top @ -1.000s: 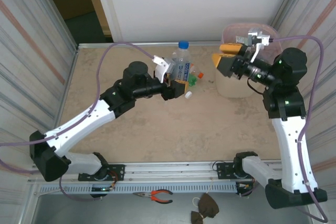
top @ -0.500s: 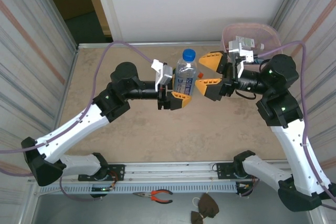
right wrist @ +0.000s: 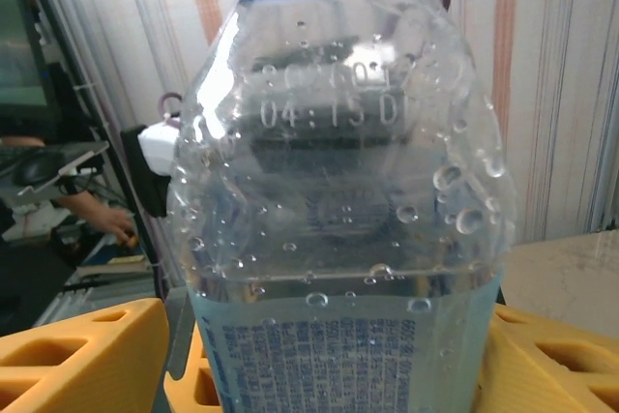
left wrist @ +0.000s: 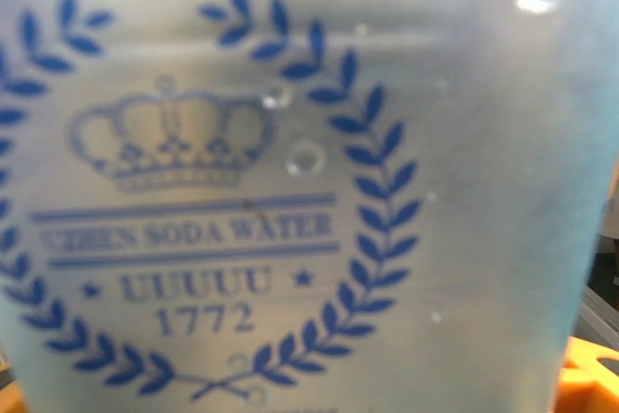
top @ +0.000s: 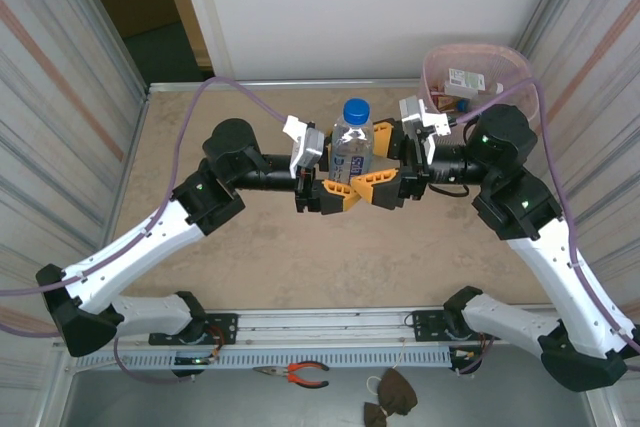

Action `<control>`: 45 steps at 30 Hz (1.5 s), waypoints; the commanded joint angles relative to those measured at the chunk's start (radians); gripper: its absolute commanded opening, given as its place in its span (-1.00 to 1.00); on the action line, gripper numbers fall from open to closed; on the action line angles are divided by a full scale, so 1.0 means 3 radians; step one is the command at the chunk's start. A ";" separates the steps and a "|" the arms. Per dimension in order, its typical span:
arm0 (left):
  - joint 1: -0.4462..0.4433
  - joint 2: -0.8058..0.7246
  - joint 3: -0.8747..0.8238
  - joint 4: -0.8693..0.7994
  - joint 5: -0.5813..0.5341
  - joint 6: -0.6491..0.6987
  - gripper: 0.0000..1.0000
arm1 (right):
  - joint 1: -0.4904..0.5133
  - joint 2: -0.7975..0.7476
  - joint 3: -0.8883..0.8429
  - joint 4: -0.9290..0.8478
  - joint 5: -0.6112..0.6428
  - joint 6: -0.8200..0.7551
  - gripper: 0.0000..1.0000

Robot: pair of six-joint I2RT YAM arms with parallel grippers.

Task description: Put the plastic bottles in the bin

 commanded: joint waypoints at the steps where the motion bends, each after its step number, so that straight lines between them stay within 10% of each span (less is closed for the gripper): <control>1: -0.0028 -0.0038 0.0133 0.0138 0.0044 0.0058 -0.20 | 0.0056 0.0058 0.0096 -0.0037 0.0073 -0.0122 0.44; 13: -0.0028 -0.0041 0.0113 0.0138 -0.0035 0.0068 -0.11 | 0.0090 0.0058 0.0113 -0.0016 0.0133 -0.0126 0.12; 25: -0.0024 -0.0325 -0.0122 0.0023 -0.0444 0.0189 0.59 | 0.0009 0.0015 0.0345 -0.0304 0.0692 -0.0379 0.00; 45: 0.0095 -0.0617 -0.0464 -0.0262 -0.0760 0.0205 0.68 | -0.2219 0.1062 0.1316 -0.1518 0.1115 -0.0264 -0.08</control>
